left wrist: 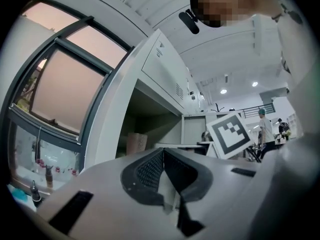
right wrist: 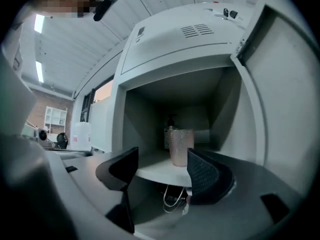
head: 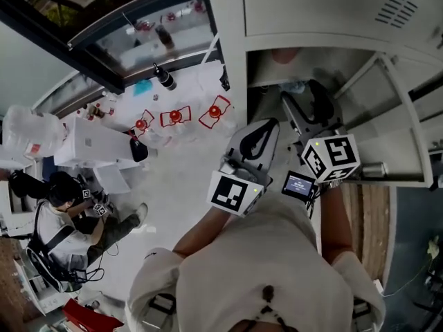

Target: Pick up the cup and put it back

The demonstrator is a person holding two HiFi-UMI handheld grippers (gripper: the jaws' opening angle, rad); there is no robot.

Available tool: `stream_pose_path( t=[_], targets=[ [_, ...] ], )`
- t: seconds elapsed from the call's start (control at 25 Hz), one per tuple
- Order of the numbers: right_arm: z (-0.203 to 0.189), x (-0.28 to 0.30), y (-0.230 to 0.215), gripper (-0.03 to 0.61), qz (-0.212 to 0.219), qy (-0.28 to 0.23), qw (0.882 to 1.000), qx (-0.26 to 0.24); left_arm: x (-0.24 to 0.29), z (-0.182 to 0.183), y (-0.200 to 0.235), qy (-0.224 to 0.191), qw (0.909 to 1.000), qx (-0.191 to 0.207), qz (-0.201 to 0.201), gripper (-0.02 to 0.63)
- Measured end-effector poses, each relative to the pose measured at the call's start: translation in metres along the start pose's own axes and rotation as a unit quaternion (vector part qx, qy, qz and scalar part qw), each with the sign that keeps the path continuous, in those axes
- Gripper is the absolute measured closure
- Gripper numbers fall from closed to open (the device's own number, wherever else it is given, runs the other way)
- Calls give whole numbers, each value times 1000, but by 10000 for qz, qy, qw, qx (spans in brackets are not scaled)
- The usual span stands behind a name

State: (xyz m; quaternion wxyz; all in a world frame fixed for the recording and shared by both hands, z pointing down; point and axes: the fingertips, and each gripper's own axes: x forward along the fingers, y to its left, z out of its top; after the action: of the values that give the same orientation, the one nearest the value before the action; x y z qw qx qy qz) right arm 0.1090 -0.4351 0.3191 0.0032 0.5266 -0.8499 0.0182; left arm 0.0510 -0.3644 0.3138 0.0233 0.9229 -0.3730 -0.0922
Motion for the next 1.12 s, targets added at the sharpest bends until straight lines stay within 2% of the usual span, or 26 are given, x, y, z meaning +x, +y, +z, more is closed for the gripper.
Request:
stream_pose_path(
  t=[0.08,0.2,0.4,0.64,0.84,1.12],
  targets=[
    [10,19,-12,282,-113,-13,9998,-164,4,0,10,20,10000,52,31,604],
    [22,45,-31,249,-203,-10,9997,-151,9,4,22,8,9999,64,86,604],
    [25,82,-46,213,-196,263,9991,-284,9,9,37,-11,9997,189,153,604],
    [23,106,-51,212,-150,410,9986,-290,8,5,43,51,9996,203,205,604],
    [12,117,-55,213,-271,555,9978,-246,5,1,47,87,9996,166,228,604],
    [19,103,-54,225,-404,293,9983,-309,1,-7,46,153,9995,117,237,604]
  ],
)
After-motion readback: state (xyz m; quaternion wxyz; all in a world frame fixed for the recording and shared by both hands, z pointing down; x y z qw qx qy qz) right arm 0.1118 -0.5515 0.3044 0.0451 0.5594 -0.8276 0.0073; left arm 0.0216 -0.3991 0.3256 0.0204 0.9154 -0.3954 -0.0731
